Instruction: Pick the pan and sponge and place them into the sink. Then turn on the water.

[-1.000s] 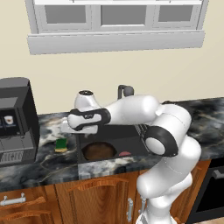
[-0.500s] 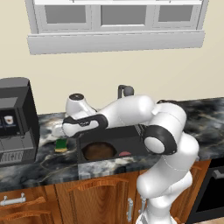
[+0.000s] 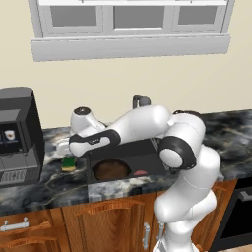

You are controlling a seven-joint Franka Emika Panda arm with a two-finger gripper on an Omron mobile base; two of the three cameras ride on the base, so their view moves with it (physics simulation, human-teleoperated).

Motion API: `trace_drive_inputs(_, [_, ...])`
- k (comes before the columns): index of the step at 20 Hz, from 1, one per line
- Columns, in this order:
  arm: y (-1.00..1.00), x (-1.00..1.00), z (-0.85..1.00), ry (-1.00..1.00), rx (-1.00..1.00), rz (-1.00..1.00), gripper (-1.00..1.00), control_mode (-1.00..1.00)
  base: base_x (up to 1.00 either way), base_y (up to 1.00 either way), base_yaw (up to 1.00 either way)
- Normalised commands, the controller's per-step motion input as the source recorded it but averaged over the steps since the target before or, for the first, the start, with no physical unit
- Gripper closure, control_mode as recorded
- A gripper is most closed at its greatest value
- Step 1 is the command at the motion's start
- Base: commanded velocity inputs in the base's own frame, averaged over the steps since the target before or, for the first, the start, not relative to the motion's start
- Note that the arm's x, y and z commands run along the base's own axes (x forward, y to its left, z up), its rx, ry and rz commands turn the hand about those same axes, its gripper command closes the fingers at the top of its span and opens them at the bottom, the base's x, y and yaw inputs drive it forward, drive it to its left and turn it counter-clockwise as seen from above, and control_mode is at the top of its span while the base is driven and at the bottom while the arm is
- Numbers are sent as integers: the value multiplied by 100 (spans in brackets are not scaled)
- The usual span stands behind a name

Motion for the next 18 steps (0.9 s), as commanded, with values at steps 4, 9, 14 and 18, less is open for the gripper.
trace_drive_inputs(4, [23,11,-5,0,-1,-3,-100,-100,0,0,0])
trace_drive_inputs(9, [16,6,-6,-1,0,-2,-100,-100,0,0,0])
trace_drive_inputs(14, [4,1,-14,0,0,-4,-100,-100,0,0,0])
trace_drive_inputs(18, [0,0,-18,1,1,-8,-100,-100,0,0,0])
